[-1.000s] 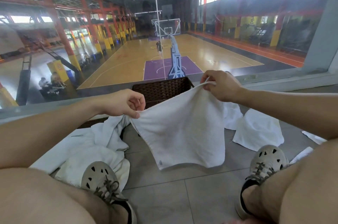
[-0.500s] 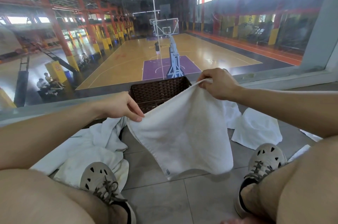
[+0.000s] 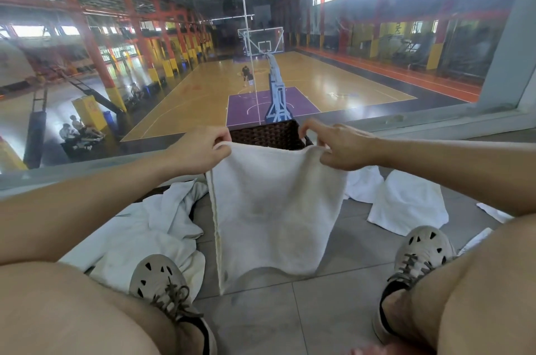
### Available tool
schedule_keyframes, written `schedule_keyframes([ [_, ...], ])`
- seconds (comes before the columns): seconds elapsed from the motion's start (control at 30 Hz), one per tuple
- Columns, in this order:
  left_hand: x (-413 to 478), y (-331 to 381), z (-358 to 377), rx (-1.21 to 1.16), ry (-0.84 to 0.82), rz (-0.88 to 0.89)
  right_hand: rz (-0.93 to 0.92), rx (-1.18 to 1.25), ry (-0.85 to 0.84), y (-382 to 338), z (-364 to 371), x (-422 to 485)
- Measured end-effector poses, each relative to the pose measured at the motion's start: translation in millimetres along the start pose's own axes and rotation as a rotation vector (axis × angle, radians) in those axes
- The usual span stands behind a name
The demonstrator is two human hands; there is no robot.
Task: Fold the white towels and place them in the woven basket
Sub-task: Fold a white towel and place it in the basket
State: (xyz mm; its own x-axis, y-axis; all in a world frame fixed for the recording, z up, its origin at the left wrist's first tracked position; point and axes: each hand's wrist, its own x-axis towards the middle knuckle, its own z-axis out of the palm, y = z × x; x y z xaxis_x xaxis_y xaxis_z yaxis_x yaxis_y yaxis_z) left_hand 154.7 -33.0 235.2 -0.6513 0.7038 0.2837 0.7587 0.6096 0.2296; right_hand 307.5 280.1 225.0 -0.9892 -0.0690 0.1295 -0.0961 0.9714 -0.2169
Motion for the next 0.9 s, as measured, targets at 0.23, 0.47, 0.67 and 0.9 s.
schedule_keyframes([
  [0.23,0.2,-27.5,0.8,-0.023,0.216,-0.082,-0.442,-0.037,-0.047,-50.0,17.6,-16.4],
  [0.47,-8.2,-36.0,-6.1,0.105,0.14,-0.099,-0.494,-0.183,-0.219,-77.4,19.0,-25.7],
  [0.67,-10.3,-29.9,-11.3,0.03,0.198,-0.08,-0.615,-0.558,-0.123,-62.8,31.1,-13.0],
  [0.9,-7.7,-29.3,1.5,-0.014,0.1,-0.05,-1.097,-0.638,0.112,-79.7,20.9,-9.2],
])
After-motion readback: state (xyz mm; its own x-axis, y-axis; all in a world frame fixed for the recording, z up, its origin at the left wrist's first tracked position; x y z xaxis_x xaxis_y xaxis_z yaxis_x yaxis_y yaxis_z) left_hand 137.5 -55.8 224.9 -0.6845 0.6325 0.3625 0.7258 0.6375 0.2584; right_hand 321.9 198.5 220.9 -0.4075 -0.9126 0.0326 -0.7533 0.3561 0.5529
